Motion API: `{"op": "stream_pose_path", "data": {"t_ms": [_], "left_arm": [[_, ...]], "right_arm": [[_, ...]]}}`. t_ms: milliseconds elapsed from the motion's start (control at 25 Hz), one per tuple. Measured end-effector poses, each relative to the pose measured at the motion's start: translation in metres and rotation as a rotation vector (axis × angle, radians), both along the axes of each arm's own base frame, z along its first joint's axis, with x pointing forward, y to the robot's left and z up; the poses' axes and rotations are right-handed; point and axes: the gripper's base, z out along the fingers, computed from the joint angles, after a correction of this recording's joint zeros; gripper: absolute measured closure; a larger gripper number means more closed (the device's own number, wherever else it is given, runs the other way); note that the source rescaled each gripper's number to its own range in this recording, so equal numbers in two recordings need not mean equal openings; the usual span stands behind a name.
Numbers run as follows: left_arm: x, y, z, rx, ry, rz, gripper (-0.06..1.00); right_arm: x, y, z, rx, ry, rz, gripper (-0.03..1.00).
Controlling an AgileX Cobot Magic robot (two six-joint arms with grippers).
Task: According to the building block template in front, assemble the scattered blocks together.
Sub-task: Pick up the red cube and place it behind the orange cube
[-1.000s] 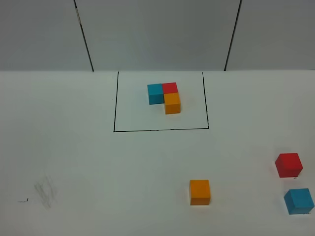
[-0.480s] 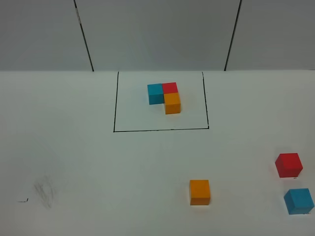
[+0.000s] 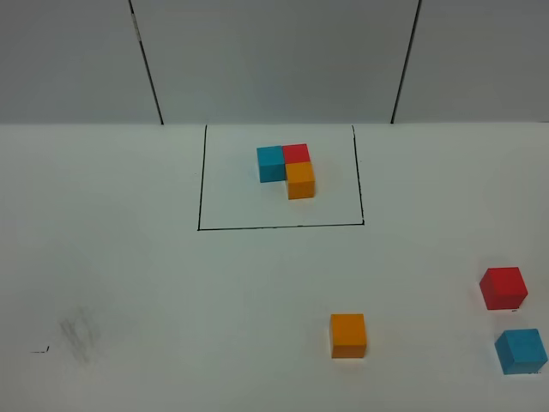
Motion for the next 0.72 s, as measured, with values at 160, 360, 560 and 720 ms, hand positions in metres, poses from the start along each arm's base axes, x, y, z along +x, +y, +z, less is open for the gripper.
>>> {"op": "stream_pose_path", "data": {"t_ms": [160, 360, 560, 720], "left_arm": [[0.0, -0.0001, 0.0, -0.005, 0.002, 0.002, 0.3], [0.0, -0.0003, 0.0, -0.006, 0.002, 0.011, 0.3], [0.0004, -0.0023, 0.0, -0.006, 0.002, 0.165, 0.3], [0.0011, -0.0043, 0.0, -0.006, 0.001, 0.319, 0.3]], "right_arm": [[0.0, 0.0, 0.0, -0.001, 0.0, 0.0, 0.8], [0.0, 0.0, 0.0, -0.001, 0.0, 0.0, 0.8], [0.0, 0.0, 0.0, -0.001, 0.0, 0.0, 0.8], [-0.0001, 0.0006, 0.0, 0.007, 0.001, 0.004, 0.8]]}}
